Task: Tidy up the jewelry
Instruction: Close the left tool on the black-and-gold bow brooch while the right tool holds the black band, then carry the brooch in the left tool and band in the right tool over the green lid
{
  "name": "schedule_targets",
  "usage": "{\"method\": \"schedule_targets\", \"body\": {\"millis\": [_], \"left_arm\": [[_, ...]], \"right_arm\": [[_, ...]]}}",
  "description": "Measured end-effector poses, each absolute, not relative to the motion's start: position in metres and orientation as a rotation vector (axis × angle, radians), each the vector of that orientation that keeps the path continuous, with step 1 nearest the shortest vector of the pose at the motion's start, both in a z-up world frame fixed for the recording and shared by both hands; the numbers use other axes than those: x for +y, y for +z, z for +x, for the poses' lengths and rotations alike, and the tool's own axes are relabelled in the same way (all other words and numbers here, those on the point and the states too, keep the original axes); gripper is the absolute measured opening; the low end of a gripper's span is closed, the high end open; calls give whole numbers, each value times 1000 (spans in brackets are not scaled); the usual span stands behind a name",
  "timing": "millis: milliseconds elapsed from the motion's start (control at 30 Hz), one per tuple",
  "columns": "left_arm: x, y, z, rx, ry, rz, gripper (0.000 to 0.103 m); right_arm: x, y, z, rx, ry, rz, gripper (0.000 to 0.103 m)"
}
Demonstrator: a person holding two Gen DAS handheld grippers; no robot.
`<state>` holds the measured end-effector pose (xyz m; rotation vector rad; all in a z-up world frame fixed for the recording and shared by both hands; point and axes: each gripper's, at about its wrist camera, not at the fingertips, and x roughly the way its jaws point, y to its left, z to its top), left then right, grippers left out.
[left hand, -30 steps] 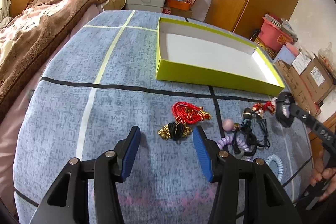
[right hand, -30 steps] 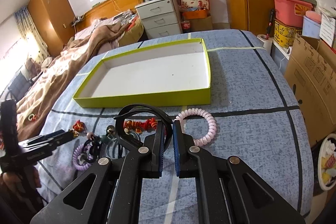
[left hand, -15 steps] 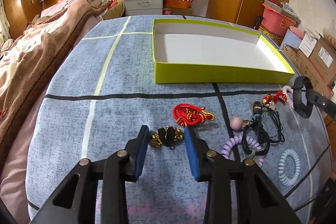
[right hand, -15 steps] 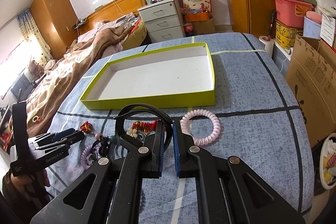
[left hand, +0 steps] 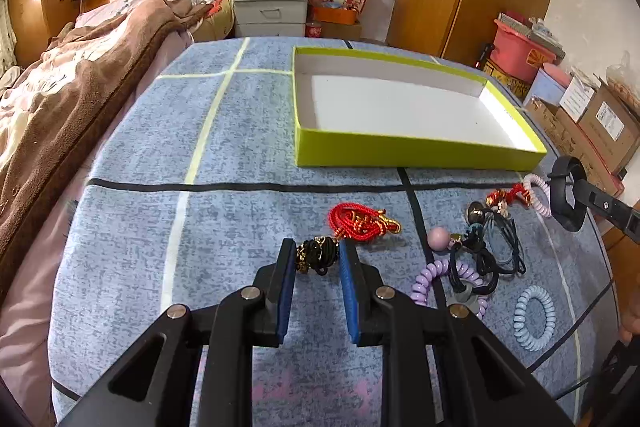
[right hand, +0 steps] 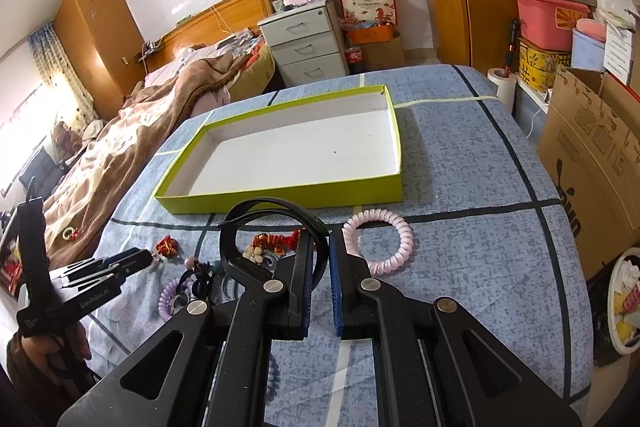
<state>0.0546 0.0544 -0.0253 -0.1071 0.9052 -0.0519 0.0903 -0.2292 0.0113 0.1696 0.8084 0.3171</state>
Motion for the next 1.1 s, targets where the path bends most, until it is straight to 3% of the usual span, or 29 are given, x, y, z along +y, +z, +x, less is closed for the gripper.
{"method": "schedule_targets", "body": {"millis": [633,1100], "left_arm": [[59,32,111,791,-115,-97,23],[49,16,184,841,-137,-88,23]], "right_arm": [[-233,39,154,798,246,159,8],[-230,17,230,892,191,131,8]]}}
